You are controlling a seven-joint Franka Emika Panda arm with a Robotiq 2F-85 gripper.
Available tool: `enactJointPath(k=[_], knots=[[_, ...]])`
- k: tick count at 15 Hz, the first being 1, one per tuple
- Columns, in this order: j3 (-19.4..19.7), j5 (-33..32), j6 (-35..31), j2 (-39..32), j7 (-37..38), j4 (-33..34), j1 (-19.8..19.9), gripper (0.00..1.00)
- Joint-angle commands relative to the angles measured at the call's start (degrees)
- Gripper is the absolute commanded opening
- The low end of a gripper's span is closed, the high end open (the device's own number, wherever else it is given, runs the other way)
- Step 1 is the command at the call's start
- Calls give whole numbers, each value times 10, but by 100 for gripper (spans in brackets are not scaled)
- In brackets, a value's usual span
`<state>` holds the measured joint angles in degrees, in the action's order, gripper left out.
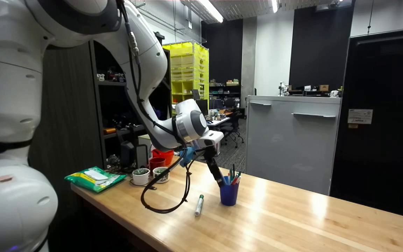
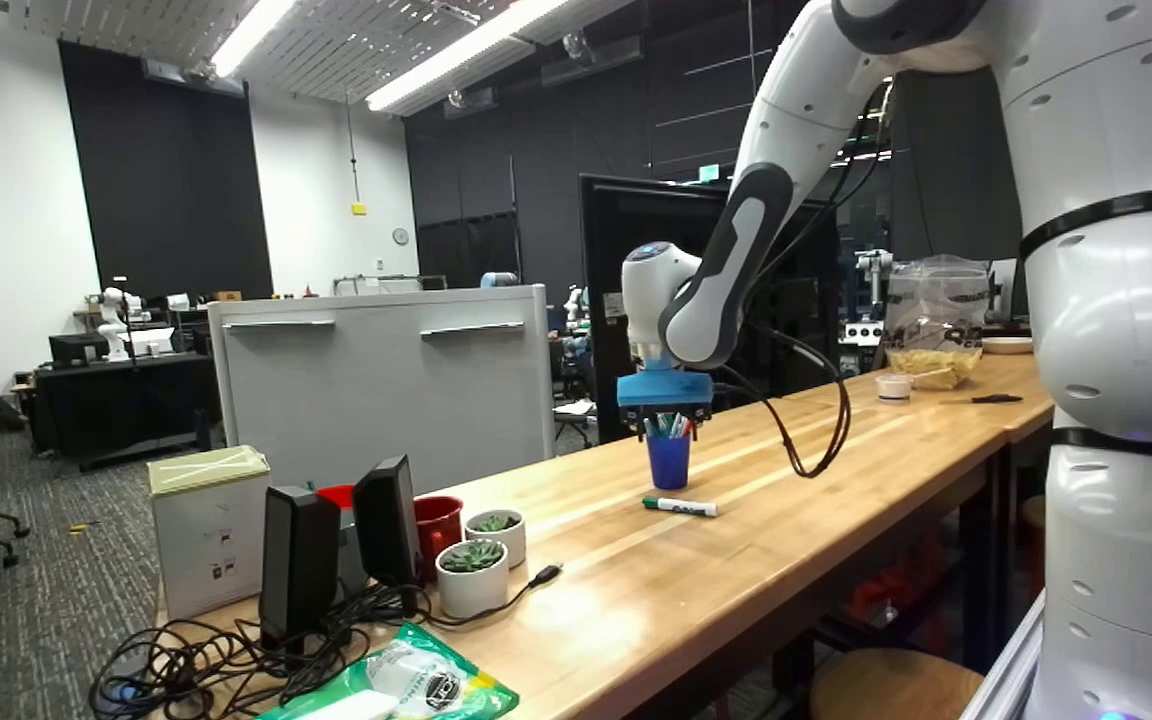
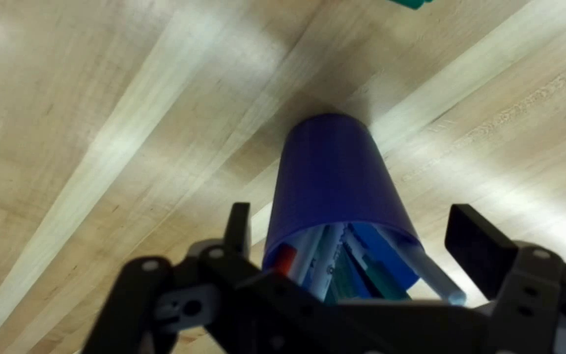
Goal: Move the blue cup backwards then place the green marker in the cup.
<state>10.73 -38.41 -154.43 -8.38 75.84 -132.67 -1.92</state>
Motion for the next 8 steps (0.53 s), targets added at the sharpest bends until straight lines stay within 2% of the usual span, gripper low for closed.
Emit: enactJointPath(k=[1,2,3,4,6,7,8], knots=[[-21,13,35,101,-46,-85,8,100],[-30,31,38,121,-77,-107,12,100],[-24,72,37,142,-141,-134,1,100],[-45,96,35,160,-183,-158,15,100],[-52,146,38,188,-276,-194,16,100],[-25,166,44,199,-320,-206,-16,100],[-18,180,49,209,-365,-216,-22,100]])
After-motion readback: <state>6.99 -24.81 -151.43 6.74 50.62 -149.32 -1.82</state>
